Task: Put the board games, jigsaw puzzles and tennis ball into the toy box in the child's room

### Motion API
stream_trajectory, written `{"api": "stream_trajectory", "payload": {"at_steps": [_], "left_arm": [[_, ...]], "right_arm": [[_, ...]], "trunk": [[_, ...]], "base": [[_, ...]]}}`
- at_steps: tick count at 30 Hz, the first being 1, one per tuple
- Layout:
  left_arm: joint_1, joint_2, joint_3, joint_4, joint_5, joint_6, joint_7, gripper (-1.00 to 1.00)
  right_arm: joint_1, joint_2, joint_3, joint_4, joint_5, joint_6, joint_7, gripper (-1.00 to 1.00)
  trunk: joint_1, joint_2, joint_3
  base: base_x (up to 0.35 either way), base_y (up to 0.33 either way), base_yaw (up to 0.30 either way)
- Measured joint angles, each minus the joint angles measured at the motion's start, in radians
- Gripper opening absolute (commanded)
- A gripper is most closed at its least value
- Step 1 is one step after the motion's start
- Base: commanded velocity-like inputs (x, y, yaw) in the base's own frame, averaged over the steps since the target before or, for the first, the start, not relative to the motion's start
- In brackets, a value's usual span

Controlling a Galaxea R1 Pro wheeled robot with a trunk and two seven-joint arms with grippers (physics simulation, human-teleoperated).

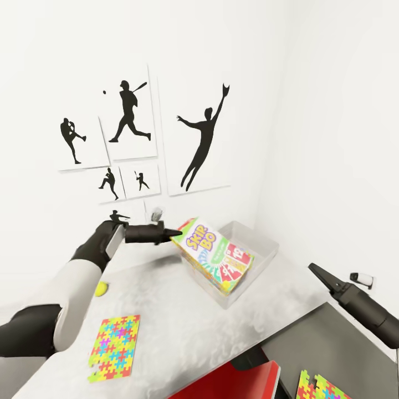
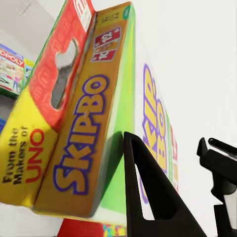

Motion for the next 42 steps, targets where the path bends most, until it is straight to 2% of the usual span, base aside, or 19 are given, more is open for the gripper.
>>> {"api": "stream_trajectory", "payload": {"at_steps": [3, 4, 6, 8, 10, 14, 17, 20, 23, 25, 29, 32, 35, 38, 42], "left_arm": [[0.0, -0.048, 0.098, -0.006, 0.001, -0.02, 0.164, -1.0], [0.0, -0.055, 0.112, -0.006, 0.003, -0.024, 0.19, -1.0], [-0.001, -0.076, 0.165, -0.01, 0.011, -0.042, 0.262, -1.0], [-0.009, -0.094, 0.214, -0.012, 0.026, -0.054, 0.302, -1.0], [-0.014, -0.117, 0.233, -0.012, 0.038, -0.057, 0.314, -1.0], [-0.016, -0.17, 0.244, -0.017, 0.044, -0.077, 0.321, -1.0], [-0.017, -0.2, 0.247, -0.031, 0.042, -0.129, 0.327, -1.0], [-0.017, -0.213, 0.248, -0.036, 0.041, -0.174, 0.344, -1.0], [-0.016, -0.215, 0.248, -0.038, 0.04, -0.195, 0.392, -1.0], [-0.016, -0.215, 0.248, -0.038, 0.058, -0.202, 0.441, -1.0], [-0.015, -0.215, 0.247, -0.036, 0.119, -0.211, 0.512, -1.0], [-0.015, -0.215, 0.244, -0.032, 0.218, -0.216, 0.548, -1.0], [-0.014, -0.215, 0.238, -0.029, 0.289, -0.244, 0.592, -1.0], [-0.012, -0.215, 0.234, -0.016, 0.316, -0.305, 0.623, -1.0], [-0.011, -0.215, 0.227, 0.063, 0.32, -0.368, 0.632, -1.0]], "right_arm": [[0.0, 0.0, -0.021, 0.0, 0.0, 0.001, 0.002, 1.0], [0.0, 0.0, -0.022, 0.0, 0.0, 0.001, 0.002, 1.0], [0.0, 0.001, -0.026, 0.001, 0.001, 0.001, 0.001, 1.0], [0.0, 0.001, -0.028, 0.001, 0.003, 0.001, 0.0, 1.0], [0.0, 0.001, -0.029, 0.001, 0.004, 0.0, -0.001, 1.0], [0.0, 0.001, -0.029, 0.001, 0.004, 0.0, -0.002, 1.0], [0.0, 0.001, -0.029, 0.001, 0.005, -0.001, -0.002, 1.0], [0.0, 0.001, -0.029, 0.005, 0.006, -0.002, -0.002, 1.0], [0.0, 0.001, -0.029, 0.008, 0.006, -0.004, -0.002, 1.0], [0.0, 0.001, -0.029, 0.008, 0.007, -0.004, -0.002, 1.0], [0.0, 0.001, -0.029, 0.009, 0.007, -0.004, -0.003, 1.0], [0.0, 0.002, -0.028, 0.009, 0.009, -0.005, -0.005, 1.0], [0.0, 0.001, -0.027, 0.009, 0.009, -0.005, -0.004, 1.0], [0.0, 0.001, -0.027, 0.009, 0.008, -0.005, -0.004, 1.0], [0.0, 0.001, -0.028, 0.006, 0.007, -0.004, -0.007, 1.0]], "trunk": [[0.0, 0.0, 0.0], [0.0, 0.0, 0.0], [0.0, 0.0, 0.0], [0.0, 0.0, 0.0], [0.0, 0.0, 0.0], [0.0, 0.0, 0.0], [0.0, 0.0, 0.0], [0.0, 0.0, 0.0], [0.0, 0.0, 0.0], [0.0, 0.0, 0.0], [0.0, 0.0, 0.0], [0.0, 0.0, 0.0], [0.0, 0.0, 0.0], [0.0, 0.0, 0.0], [0.0, 0.0, 0.0]], "base": [[0.0, 0.0, 0.0], [0.0, 0.0, 0.0], [0.0, 0.0, 0.0], [0.0, 0.0, 0.0], [0.0, 0.0, 0.0], [0.0, 0.0, 0.0], [0.0, 0.0, 0.0], [0.0, 0.0, 0.0], [0.0, 0.0, 0.0], [0.0, 0.0, 0.0], [0.0, 0.0, 0.0], [0.0, 0.0, 0.0], [0.0, 0.0, 0.0], [0.0, 0.0, 0.0], [0.0, 0.0, 0.0]]}}
